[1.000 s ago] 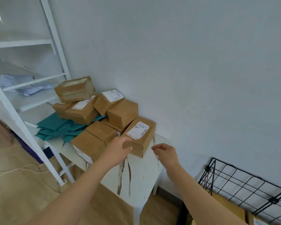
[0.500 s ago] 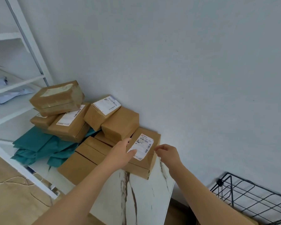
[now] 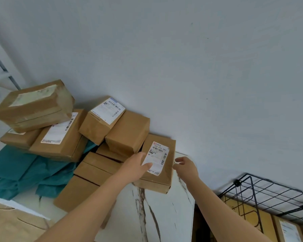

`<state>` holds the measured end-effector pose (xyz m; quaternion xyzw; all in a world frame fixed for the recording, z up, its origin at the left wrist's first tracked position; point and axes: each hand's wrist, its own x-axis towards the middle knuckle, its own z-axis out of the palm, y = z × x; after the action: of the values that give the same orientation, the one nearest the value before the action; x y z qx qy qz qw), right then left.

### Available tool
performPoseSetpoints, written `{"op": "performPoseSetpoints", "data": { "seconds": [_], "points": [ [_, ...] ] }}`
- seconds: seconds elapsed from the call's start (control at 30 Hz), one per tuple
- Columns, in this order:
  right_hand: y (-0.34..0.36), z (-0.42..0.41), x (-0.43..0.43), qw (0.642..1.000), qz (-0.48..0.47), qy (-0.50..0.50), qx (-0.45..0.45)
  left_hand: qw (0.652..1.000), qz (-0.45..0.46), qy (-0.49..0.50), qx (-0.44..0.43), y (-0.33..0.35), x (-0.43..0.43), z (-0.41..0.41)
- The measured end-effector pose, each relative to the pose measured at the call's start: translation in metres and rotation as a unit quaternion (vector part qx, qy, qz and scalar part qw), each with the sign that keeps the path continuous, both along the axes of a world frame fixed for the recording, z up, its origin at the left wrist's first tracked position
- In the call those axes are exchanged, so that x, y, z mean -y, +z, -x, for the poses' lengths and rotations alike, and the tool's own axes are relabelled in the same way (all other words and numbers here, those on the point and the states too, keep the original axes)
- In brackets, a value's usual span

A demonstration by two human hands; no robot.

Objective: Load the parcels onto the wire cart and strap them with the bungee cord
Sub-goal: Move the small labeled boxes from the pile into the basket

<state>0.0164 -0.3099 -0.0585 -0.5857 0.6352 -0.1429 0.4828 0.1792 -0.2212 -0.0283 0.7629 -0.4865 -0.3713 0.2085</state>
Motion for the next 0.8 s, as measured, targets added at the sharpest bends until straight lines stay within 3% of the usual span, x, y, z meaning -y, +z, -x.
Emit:
{"op": "performPoseSetpoints", "data": {
  "seconds": [0.13,0.33,0.53,0.8],
  "points": [
    [-0.015,0.000,0.001,0.998,-0.057,0.021,-0.035,0.999,-0.037,-0.030,0.001,-0.011,0.006,-0.002],
    [-0.032,-0.002,0.000,0.989,-0.143,0.037,-0.014,0.996,-0.072,-0.044,-0.006,-0.018,0.015,-0.003],
    [-0.037,0.008,0.012,0.975,-0.216,-0.028,0.053,0.990,-0.119,-0.054,-0.061,-0.017,0.022,-0.003],
    [-0.032,0.035,0.009,0.941,-0.266,-0.131,0.162,0.989,-0.103,-0.032,-0.098,-0.019,0.027,0.007]
  ]
}}
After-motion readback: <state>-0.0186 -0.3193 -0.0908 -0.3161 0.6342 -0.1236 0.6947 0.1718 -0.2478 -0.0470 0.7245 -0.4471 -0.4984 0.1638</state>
